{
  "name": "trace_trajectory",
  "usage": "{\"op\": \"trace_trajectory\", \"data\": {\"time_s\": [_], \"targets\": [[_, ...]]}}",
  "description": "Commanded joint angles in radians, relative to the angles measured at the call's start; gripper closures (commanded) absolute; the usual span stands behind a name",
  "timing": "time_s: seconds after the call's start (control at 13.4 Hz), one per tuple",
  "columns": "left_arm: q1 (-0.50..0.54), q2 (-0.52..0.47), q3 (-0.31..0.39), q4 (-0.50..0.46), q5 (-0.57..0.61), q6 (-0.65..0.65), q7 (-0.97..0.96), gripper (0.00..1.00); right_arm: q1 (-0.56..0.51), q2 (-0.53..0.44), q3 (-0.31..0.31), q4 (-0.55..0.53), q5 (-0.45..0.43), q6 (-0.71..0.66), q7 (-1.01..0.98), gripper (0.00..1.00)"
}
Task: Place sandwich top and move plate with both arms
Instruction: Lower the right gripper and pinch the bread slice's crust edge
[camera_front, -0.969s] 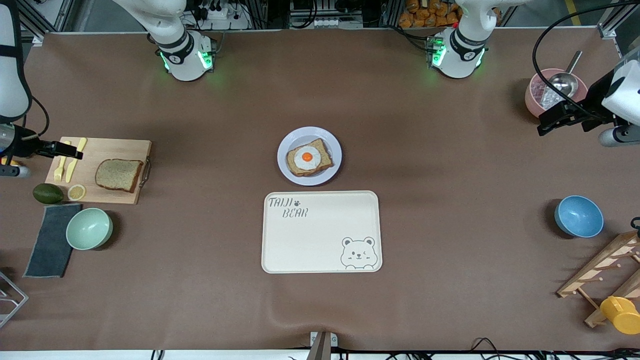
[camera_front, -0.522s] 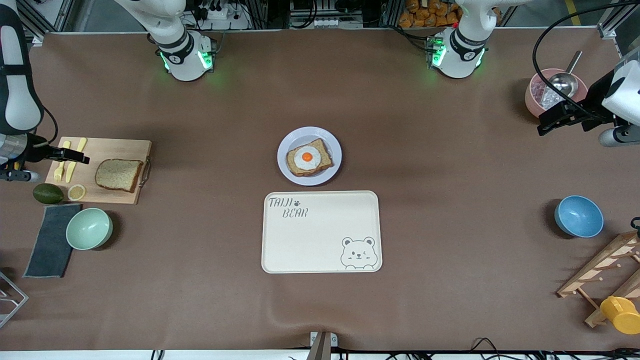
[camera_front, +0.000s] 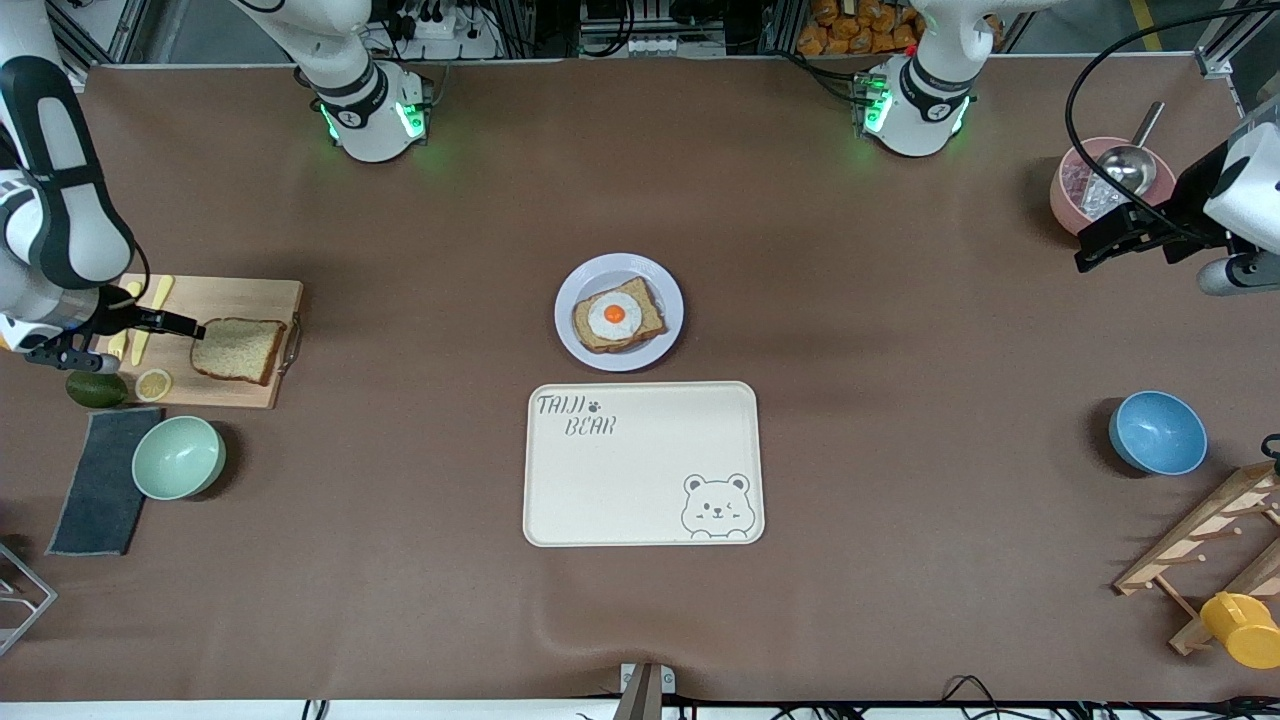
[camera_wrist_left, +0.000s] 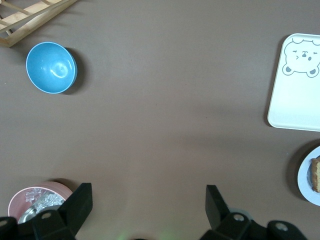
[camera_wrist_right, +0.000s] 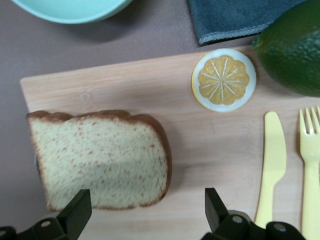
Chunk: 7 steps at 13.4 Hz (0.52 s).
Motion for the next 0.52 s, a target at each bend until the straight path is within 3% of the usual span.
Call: {"op": "trace_trajectory", "data": {"time_s": [0.0, 0.45], "targets": [[0.006, 0.001, -0.004, 0.009, -0.005, -0.014, -0.016, 0.00, -0.006, 0.038, 0.011, 0.010, 0.010, 0.026, 0.013, 0.00], [0.008, 0.001, -0.002, 0.008, -0.014, -0.014, -0.017, 0.00, 0.002, 0.075, 0.014, 0.014, 0.011, 0.027, 0.013, 0.00]]}}
